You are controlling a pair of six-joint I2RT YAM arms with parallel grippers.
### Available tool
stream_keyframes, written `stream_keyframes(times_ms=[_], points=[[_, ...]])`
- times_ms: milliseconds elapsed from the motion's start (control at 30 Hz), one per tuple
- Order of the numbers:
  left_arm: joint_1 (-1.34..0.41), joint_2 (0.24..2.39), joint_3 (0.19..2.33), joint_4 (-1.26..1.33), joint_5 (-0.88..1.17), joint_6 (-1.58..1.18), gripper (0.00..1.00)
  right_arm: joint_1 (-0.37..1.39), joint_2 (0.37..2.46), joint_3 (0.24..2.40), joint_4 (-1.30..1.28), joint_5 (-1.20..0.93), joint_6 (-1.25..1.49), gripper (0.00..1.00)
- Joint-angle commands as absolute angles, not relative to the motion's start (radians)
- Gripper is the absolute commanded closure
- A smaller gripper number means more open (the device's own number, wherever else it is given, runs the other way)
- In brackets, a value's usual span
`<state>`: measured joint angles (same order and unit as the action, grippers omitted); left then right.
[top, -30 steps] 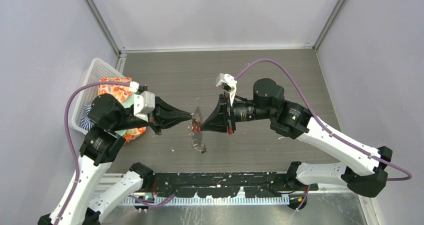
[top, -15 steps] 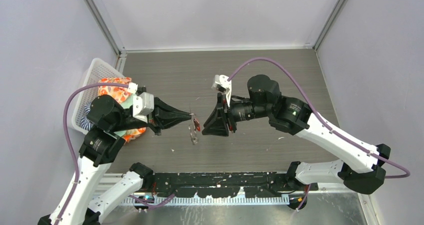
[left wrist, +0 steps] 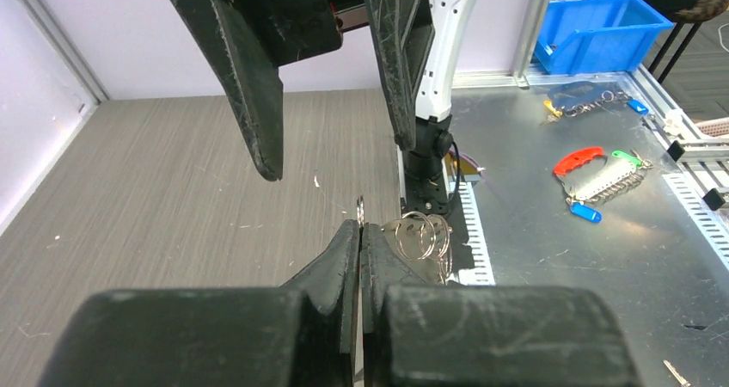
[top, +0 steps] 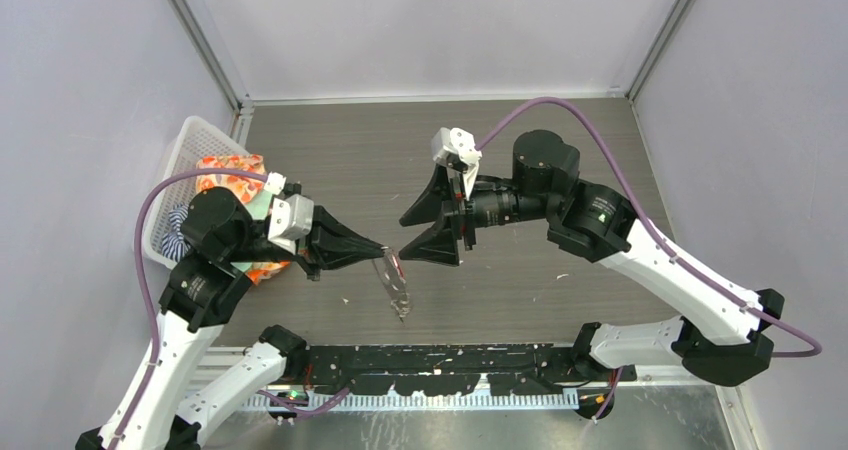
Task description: Put the keys on the keyring
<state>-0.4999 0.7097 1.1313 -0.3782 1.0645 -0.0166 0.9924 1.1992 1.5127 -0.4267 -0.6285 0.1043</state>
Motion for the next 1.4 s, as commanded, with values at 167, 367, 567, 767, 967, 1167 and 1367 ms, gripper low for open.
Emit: stream_keyframes(times_ms=[167,367,567,767,967,1167,1367], points=[[-0.5,0.713,1.172,-0.343,1.085,-0.021,1.0,0.99,1.224,1.513,-0.293,-0.738,0.116,0.49],[-0.502,0.718,1.179,-0.33,1.087,-0.045,1.0,0.989,1.226,1.495,-0.275,-0.756,0.131,0.54],[-0.5,0.724,1.182,-0.289,1.076,-0.078,1.0,0.99,1.228,1.483,-0.284,-0.742,0.136,0.54],[-0.501,0.722,1.177,-0.277,1.066,-0.082,1.0,0.99,1.238,1.477,-0.257,-0.738,0.164,0.61],[-0.501,0.724,1.186,-0.278,1.055,-0.085,1.0,0.99,1.241,1.47,-0.246,-0.739,0.175,0.68],[-0.502,0.721,1.189,-0.269,1.049,-0.092,1.0,0.991,1.243,1.458,-0.222,-0.736,0.192,0.78],[-0.5,0.715,1.188,-0.323,1.065,-0.032,1.0,0.99,1.225,1.459,-0.224,-0.703,0.186,0.99]])
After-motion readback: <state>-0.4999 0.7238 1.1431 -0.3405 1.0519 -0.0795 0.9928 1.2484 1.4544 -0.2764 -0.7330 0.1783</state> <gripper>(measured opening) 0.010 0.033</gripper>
